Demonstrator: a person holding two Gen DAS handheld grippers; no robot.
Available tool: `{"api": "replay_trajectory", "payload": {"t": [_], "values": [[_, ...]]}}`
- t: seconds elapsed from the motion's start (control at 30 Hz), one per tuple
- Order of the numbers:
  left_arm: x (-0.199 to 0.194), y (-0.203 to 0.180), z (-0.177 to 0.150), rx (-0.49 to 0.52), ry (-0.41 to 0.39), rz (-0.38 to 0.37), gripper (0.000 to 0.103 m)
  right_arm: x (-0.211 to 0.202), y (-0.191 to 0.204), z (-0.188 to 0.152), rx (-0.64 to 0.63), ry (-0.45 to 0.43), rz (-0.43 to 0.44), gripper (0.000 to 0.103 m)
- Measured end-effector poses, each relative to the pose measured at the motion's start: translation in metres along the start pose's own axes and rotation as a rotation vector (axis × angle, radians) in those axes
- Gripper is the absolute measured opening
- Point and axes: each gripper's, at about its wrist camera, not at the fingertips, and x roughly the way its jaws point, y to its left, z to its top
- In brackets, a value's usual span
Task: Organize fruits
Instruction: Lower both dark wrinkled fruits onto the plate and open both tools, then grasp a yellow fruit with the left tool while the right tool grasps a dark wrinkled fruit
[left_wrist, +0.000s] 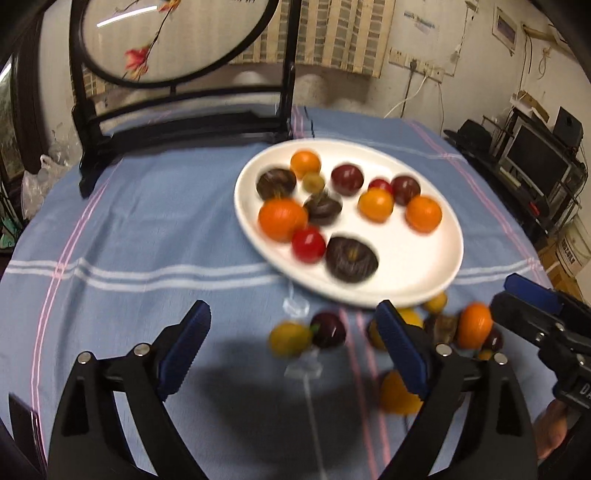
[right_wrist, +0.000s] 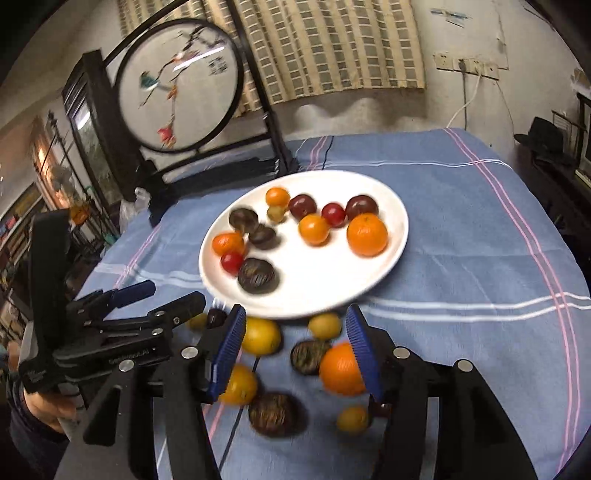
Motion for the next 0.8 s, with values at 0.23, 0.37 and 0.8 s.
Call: {"api": "replay_trajectory", "payload": {"t": [0.23,0.37,0.8], "values": [[-0.004,0.011,-0.025,-0.016,0.03,0.008,0.088,-0.004,0.018,-0.036,-0.071,0.057,-0.012,0.057],[-0.003,0.016,-0.036,-0.009,0.03,0.031,0.088,0.002,0.024,-0.054,-0.1,0.095,-0.038,0.057],[0.006,0.02,-0.042,-0.001,0.046,0.033,0.088,0.027,0.046,-0.071,-0.219,0.146,-0.166,0.041]]}}
